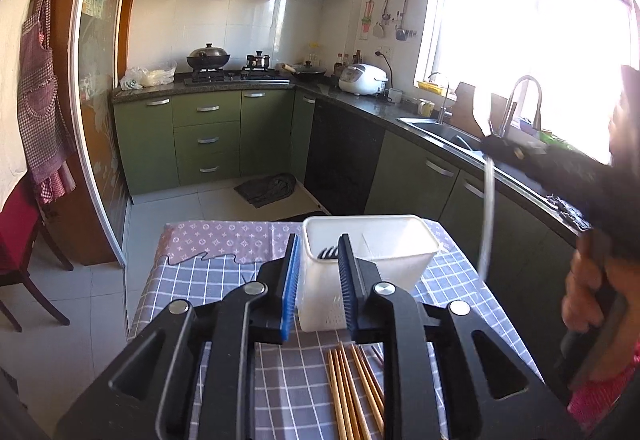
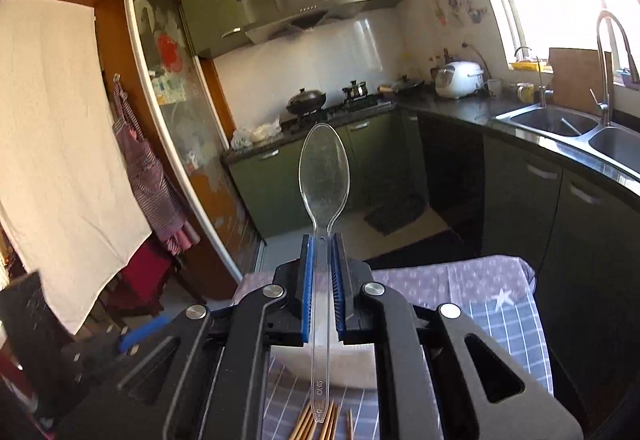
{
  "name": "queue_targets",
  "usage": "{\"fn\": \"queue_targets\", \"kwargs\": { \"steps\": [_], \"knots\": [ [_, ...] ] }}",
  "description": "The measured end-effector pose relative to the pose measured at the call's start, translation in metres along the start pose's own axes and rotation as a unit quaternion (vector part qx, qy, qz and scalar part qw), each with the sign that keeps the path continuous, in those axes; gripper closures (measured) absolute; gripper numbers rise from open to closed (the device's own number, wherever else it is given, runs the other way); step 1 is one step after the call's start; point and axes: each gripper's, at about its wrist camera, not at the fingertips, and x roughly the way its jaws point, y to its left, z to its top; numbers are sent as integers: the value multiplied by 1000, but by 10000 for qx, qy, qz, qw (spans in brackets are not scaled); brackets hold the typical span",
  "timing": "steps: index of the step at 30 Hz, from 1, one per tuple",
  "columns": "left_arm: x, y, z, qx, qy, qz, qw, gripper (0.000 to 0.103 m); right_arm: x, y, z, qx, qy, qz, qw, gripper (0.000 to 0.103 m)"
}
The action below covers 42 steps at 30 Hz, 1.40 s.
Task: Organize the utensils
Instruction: 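Lower the fork into the white holder with the left gripper while the right gripper inserts the spoon, then grasp one wooden chopstick with the left gripper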
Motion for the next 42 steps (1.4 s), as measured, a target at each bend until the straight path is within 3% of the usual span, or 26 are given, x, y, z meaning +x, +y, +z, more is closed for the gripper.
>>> {"fn": "queue_targets", "kwargs": {
  "steps": [7,11,15,22,26,34,38,42],
  "knots": [
    [-20,6,-18,73,173,-116,9998,84,66,10,17,-347,-358,-521,9974,93],
    [-21,10,-24,44,250,-185,9995,84,95,6,3,-461,-295,-638,9965,93],
    [-18,14,-26,22,350,-239,9991,83,99,3,-17,-590,-293,-708,9953,93],
    [-9,7,-34,45,563,-307,9979,81,85,-3,-57,-770,-140,-744,9942,93],
    [-7,2,-37,113,643,-325,9973,81,77,-7,-72,-822,-67,-774,9936,83],
    [-5,-1,-42,144,836,-279,9960,76,39,-15,-87,-698,-79,-634,9955,82],
    [6,-2,-53,147,1179,-249,9926,74,0,-20,-98,-660,7,-612,9959,75],
    [33,-2,-69,65,1836,-205,9828,74,-29,-29,-117,-587,419,-682,9951,75]
  ]
}}
